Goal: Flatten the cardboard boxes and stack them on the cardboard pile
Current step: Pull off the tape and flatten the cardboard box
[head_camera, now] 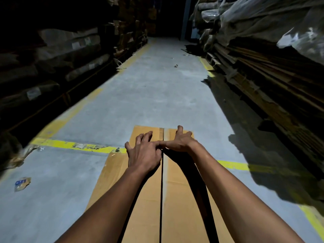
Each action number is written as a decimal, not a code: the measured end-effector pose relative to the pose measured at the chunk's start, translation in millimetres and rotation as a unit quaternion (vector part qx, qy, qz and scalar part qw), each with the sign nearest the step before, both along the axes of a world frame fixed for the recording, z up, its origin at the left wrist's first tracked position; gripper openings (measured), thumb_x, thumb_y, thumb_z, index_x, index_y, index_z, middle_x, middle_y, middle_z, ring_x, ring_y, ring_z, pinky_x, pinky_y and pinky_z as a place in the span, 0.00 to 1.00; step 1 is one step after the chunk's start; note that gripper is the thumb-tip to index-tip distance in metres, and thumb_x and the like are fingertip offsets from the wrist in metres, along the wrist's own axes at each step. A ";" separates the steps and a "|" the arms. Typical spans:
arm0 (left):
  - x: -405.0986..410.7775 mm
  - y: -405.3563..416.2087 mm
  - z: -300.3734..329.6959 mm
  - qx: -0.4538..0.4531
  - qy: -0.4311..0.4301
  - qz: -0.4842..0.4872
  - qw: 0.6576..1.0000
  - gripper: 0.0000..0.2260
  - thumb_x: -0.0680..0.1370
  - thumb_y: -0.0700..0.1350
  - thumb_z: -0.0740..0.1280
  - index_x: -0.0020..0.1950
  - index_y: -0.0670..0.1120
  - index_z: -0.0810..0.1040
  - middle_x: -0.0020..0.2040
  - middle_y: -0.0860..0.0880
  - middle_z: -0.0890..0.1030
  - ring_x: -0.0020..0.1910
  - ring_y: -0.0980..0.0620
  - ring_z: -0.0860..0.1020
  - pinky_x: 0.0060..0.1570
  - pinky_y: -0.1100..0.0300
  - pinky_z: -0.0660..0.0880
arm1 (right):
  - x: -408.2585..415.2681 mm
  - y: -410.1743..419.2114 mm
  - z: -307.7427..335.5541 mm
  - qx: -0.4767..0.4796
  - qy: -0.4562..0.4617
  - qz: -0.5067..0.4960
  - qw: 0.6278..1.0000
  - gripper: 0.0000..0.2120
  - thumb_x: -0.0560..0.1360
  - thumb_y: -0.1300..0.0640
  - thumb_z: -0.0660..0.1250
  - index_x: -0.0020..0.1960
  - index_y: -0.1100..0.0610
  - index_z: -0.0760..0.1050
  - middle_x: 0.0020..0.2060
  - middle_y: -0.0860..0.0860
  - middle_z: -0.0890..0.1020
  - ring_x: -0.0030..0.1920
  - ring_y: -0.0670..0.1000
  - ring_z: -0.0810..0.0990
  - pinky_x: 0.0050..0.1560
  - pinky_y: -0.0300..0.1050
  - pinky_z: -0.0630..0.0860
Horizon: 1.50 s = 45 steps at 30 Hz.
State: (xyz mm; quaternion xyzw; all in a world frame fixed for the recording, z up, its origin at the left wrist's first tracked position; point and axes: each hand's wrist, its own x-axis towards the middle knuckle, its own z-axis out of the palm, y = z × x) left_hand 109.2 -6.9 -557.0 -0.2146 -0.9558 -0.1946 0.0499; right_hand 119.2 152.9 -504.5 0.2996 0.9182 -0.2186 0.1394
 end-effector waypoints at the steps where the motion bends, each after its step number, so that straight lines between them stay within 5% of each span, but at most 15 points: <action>1: -0.8 0.0 -0.3 0.002 0.002 0.001 1.000 0.18 0.79 0.54 0.59 0.67 0.67 0.77 0.82 0.57 0.61 0.80 0.51 0.57 0.71 0.29 0.56 | 0.2 -0.2 -1.1 0.001 -0.004 0.000 1.000 0.74 0.47 0.13 0.63 0.83 0.45 0.40 0.82 0.63 0.44 0.77 0.73 0.60 0.72 0.67 0.66; 7: -9.3 2.4 -1.7 0.029 0.038 -0.029 0.998 0.19 0.80 0.48 0.68 0.70 0.62 0.77 0.83 0.62 0.59 0.80 0.51 0.58 0.71 0.27 0.55 | 1.2 0.1 -6.5 0.026 -0.014 0.014 0.999 0.62 0.64 0.21 0.65 0.83 0.48 0.38 0.82 0.65 0.40 0.80 0.71 0.57 0.75 0.67 0.61; 11: -12.8 5.0 -2.5 0.041 0.063 -0.076 0.994 0.21 0.78 0.44 0.69 0.70 0.58 0.78 0.74 0.63 0.73 0.78 0.53 0.61 0.75 0.33 0.56 | 3.5 1.8 -6.1 0.024 -0.008 0.021 0.999 0.62 0.63 0.23 0.67 0.82 0.48 0.39 0.82 0.65 0.42 0.79 0.69 0.59 0.74 0.65 0.63; 17: -14.9 4.5 -1.6 0.103 0.090 -0.072 0.988 0.14 0.78 0.40 0.70 0.59 0.55 0.82 0.64 0.61 0.79 0.72 0.52 0.66 0.72 0.43 0.61 | 4.4 1.0 -4.8 0.027 -0.022 0.025 0.999 0.62 0.63 0.24 0.69 0.83 0.48 0.38 0.82 0.65 0.40 0.79 0.72 0.58 0.75 0.67 0.62; 23: -21.0 4.7 -1.0 0.136 0.055 -0.091 0.985 0.13 0.77 0.38 0.69 0.52 0.57 0.77 0.75 0.62 0.72 0.77 0.54 0.62 0.71 0.45 0.62 | 4.2 1.5 -3.8 0.024 -0.024 0.030 0.999 0.62 0.64 0.25 0.69 0.82 0.49 0.38 0.81 0.66 0.40 0.78 0.72 0.59 0.75 0.67 0.62; 27: -23.4 3.5 0.8 0.133 0.051 -0.080 0.987 0.12 0.74 0.36 0.70 0.41 0.54 0.82 0.70 0.61 0.77 0.75 0.54 0.64 0.67 0.45 0.66 | 8.4 -0.1 0.3 0.009 -0.007 0.025 1.000 0.69 0.51 0.18 0.64 0.82 0.47 0.41 0.81 0.65 0.45 0.77 0.71 0.63 0.73 0.66 0.66; 35: -23.6 4.5 0.5 0.119 0.093 -0.113 0.982 0.14 0.73 0.34 0.70 0.48 0.54 0.85 0.59 0.63 0.82 0.70 0.55 0.67 0.61 0.54 0.60 | 10.8 0.7 2.0 0.012 -0.014 0.035 0.999 0.61 0.65 0.24 0.68 0.82 0.50 0.39 0.81 0.67 0.40 0.79 0.70 0.59 0.75 0.67 0.62; 45: -37.4 11.3 -6.7 0.188 0.049 -0.077 0.978 0.20 0.82 0.37 0.62 0.72 0.53 0.75 0.71 0.60 0.71 0.70 0.55 0.65 0.67 0.51 0.62 | 17.8 -3.8 3.4 0.031 -0.021 0.039 0.999 0.59 0.67 0.28 0.71 0.81 0.51 0.40 0.82 0.66 0.41 0.79 0.71 0.57 0.75 0.68 0.62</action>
